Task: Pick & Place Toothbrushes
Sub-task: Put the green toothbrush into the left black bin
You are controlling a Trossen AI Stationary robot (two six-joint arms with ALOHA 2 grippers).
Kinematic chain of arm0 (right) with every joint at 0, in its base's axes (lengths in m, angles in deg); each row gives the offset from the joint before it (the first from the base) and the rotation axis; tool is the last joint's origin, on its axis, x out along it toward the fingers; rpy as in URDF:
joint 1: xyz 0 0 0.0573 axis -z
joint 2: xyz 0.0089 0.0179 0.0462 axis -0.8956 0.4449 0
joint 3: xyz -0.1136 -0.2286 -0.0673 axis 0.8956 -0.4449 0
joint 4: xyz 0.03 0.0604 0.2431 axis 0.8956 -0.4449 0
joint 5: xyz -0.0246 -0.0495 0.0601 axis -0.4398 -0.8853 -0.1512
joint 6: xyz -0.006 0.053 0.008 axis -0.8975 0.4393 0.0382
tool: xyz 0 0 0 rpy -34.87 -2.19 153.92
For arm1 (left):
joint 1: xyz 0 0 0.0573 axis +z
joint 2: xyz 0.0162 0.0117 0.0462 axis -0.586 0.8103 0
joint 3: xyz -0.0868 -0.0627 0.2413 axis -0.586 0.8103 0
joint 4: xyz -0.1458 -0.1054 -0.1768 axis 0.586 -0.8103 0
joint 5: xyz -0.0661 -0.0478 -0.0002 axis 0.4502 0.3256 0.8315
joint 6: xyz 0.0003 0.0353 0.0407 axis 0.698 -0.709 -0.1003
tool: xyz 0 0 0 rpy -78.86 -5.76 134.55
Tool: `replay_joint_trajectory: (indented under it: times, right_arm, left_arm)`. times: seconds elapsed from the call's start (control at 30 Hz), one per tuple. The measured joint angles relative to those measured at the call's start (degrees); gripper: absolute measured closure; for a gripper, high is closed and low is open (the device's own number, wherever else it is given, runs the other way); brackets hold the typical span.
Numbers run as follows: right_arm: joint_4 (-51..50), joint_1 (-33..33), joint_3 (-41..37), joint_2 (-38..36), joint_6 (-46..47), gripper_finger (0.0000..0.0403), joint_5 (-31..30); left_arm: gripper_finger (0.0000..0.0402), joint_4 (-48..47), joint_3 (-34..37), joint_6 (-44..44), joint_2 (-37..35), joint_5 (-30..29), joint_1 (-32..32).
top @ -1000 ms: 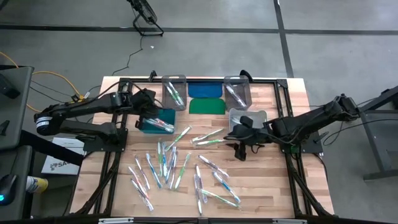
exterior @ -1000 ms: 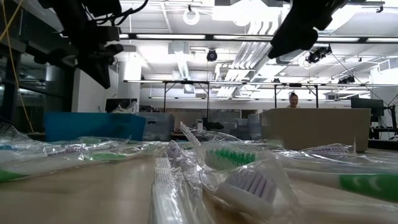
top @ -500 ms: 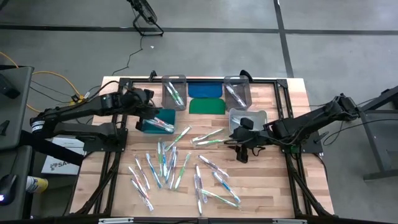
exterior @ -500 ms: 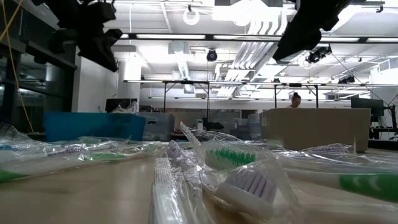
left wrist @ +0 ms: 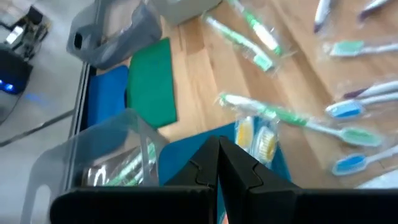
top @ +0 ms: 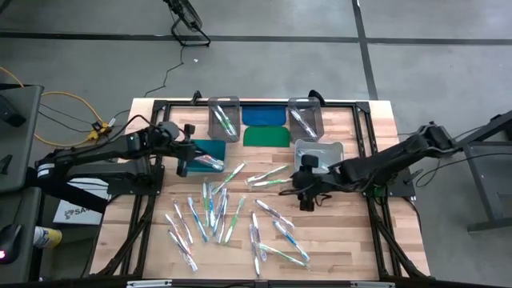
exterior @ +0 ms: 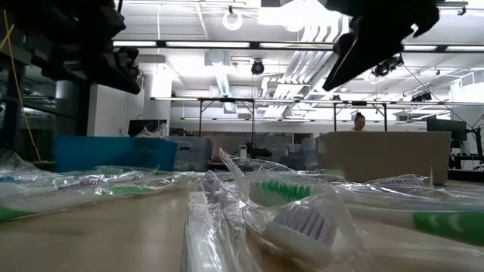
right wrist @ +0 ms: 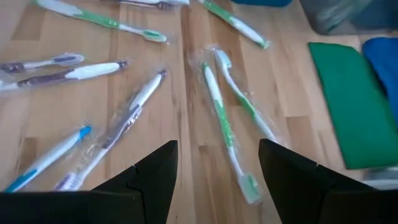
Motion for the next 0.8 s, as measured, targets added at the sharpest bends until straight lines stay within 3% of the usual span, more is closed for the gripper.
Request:
replay_joint_trajectory:
  times: [0.23, 0.4, 0.63, 0.8]
  right_arm:
    - [6.1, 0.2, 0.0, 7.8, 0.5, 0.0186, 0.0]
    - [10.3, 0.8, 0.0, 12.2, 0.9, 0.0186, 0.1]
    - [10.9, 0.8, 0.0, 15.0, 1.4, 0.0186, 0.1]
    - [10.7, 0.9, 0.0, 15.2, 8.2, 0.0186, 0.0]
  left_arm:
    - [0.0399, 0.6, 0.0, -0.1, -0.8, 3.8, -0.4]
    - [0.0399, 3.1, 0.6, 0.2, -0.8, 4.2, -4.8]
    - [0.0399, 8.9, 4.5, 1.7, -1.7, 2.9, -11.9]
    - [0.0399, 11.9, 6.6, 1.3, -4.9, 2.8, -13.4]
